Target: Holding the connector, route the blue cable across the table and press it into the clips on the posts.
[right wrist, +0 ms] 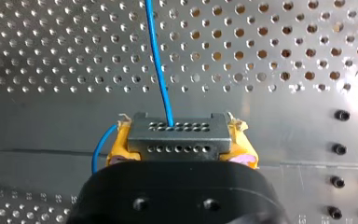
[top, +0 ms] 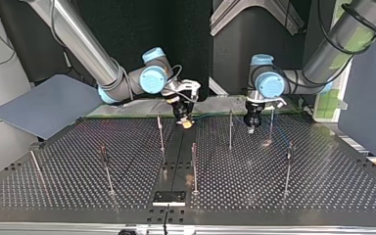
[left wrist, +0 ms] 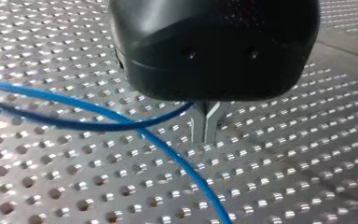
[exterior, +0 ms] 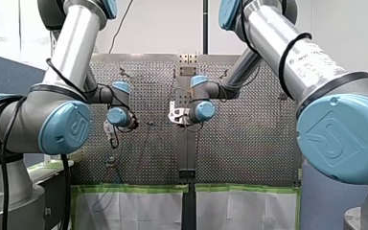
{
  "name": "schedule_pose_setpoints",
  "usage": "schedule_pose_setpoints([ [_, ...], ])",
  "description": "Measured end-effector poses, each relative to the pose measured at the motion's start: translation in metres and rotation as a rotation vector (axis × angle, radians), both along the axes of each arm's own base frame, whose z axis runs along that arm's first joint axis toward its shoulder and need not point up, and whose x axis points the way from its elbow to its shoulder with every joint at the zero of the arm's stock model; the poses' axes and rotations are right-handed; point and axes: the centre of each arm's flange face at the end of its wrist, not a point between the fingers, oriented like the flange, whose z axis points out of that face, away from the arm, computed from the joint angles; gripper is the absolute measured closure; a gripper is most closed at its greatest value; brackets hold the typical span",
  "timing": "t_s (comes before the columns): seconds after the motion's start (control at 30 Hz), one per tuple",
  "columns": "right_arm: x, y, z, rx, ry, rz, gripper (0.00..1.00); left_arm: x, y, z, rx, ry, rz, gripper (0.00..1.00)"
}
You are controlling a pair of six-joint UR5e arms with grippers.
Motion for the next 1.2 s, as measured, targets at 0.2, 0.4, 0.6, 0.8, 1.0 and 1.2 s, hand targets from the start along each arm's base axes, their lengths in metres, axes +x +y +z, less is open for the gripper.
schedule_pose_setpoints([
  [0.2,-0.006,-0.012,0.003,-0.007,-0.01,-0.012,1.0,0.02,0.01,0.014,-0.027,-0.037,0.004,1.0],
  [0.4,-0.012,-0.023,0.007,-0.012,-0.015,-0.025,1.0,0.034,0.012,0.006,-0.015,-0.01,-0.009,1.0],
  [0.6,-0.016,-0.029,0.009,-0.015,-0.017,-0.035,1.0,0.051,0.017,-0.007,-0.013,0.013,-0.003,1.0],
  [0.8,-0.02,-0.035,0.01,-0.017,-0.018,-0.044,1.0,0.059,0.018,-0.019,-0.016,0.033,-0.002,1.0],
  [1.0,-0.022,-0.036,0.01,-0.015,-0.017,-0.046,1.0,0.057,0.016,-0.022,-0.013,0.052,-0.006,0.73],
  [1.2,-0.022,-0.036,0.009,-0.012,-0.014,-0.046,1.0,0.052,0.011,-0.024,-0.002,0.084,-0.014,0.23],
])
